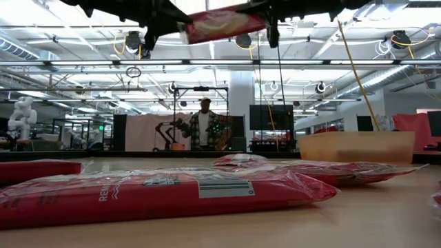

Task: Sort popcorn bags into baskets
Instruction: Put the red popcorn bag into the orange bin

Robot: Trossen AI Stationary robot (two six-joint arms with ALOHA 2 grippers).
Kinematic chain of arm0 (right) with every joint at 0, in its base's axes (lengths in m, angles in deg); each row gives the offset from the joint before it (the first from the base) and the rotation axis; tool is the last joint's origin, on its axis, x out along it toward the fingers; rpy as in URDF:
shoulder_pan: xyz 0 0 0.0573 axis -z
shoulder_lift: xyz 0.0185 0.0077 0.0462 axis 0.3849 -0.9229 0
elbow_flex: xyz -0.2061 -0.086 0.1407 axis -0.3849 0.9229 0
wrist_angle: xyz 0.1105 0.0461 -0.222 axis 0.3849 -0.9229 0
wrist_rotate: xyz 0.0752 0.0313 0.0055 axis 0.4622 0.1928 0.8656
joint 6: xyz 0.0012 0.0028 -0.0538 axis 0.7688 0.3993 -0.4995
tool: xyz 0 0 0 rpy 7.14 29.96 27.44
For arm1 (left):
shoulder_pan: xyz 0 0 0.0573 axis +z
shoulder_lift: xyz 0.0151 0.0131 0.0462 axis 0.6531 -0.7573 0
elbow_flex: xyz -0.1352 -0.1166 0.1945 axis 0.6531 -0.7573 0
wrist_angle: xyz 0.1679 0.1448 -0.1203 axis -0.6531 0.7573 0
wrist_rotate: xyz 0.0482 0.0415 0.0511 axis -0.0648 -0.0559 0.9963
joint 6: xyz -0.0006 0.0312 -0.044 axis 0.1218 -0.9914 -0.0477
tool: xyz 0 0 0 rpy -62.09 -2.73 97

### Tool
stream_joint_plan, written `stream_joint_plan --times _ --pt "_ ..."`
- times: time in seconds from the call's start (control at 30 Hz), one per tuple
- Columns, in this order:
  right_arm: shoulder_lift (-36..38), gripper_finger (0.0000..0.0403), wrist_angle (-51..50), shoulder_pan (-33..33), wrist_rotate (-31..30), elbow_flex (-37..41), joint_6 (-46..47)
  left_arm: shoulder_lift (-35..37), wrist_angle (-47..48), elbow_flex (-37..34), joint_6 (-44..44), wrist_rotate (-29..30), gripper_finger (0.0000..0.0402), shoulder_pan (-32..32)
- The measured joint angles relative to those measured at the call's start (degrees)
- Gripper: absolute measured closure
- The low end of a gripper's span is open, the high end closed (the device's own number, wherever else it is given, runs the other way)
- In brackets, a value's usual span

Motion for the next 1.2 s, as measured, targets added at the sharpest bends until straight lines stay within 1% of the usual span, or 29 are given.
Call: stream_joint_plan --times 0.1,0.2,0.3,0.4,0.5,0.6,0.73,0.87,1.07,1.2 --pt "1.8 0.0396 -4.1 3.8 2.5 0.0 0.0 0.0 0.4 0.0 0.8 5.2 0.0246 0.1" --pt "3.9 0.0396 -8.8 7.9 4.2 0.0 0.2 0.0 0.6 0.0 2.7 9.2 0.0199 0.1" --pt "6.2 0.0393 -12.7 12.3 4.6 0.0 0.2 0.0 1.8 0.0 4.6 11.2 0.0170 0.2" --pt "8.3 0.0393 -18.2 17.3 6.8 0.0 0.2 0.0 4.5 0.0 7.0 12.1 0.0157 0.2" --pt "10.3 0.0393 -26.4 22.8 7.1 0.0 -0.2 0.0 7.7 0.0 9.3 12.5 0.0154 0.2" --pt "11.5 0.0393 -33.0 28.3 8.3 0.0 -3.2 0.0 10.1 0.0 10.2 12.6 0.0159 0.2" --pt "11.2 0.0393 -38.7 35.1 10.4 0.0 -5.7 -0.1 11.5 0.0 10.2 13.1 0.0175 0.2" --pt "11.0 0.0392 -42.7 40.4 10.9 0.0 -7.6 -0.1 11.5 0.0 10.5 13.8 0.0193 0.2" --pt "10.6 0.0392 -44.4 47.7 6.0 0.0 -9.9 -0.1 11.4 0.0 11.9 14.0 0.0219 0.2" --pt "8.6 0.0392 -46.7 50.4 3.4 0.0 -12.6 -0.1 11.4 0.0 11.9 14.2 0.0230 0.2"
